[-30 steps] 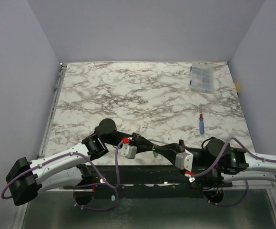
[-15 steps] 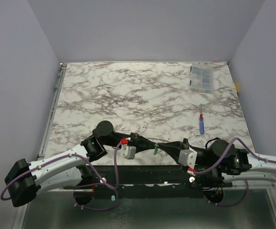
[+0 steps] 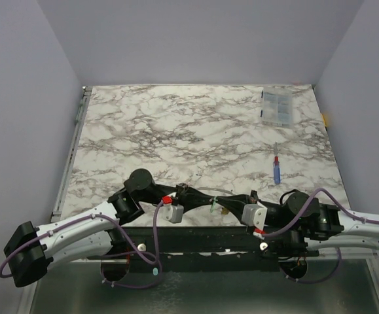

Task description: Put the keys on the keyring

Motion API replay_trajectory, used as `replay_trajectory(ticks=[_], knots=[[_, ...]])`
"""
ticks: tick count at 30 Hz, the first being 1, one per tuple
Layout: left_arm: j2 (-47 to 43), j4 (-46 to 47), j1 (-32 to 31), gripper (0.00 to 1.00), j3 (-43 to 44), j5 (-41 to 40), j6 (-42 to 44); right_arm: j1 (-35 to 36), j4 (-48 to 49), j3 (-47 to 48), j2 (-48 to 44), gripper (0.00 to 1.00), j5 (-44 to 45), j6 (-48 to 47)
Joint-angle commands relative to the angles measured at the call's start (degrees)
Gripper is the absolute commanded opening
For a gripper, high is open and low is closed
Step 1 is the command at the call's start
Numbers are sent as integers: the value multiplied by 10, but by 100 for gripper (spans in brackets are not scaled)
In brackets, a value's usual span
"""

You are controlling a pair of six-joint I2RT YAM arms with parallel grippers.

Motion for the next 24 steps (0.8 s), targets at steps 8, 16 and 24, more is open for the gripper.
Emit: replay_trajectory(ticks=[8,16,24], knots=[[-39,18,-3,0,-26,-19,55,0,24,-29,10,1,21,11],[-44,18,-4,0,-32,-23,69,1,50,-39,22,1,14,14],[-41,17,-4,9,-38,-27,70,0,72,-18,21,1,10,-27]])
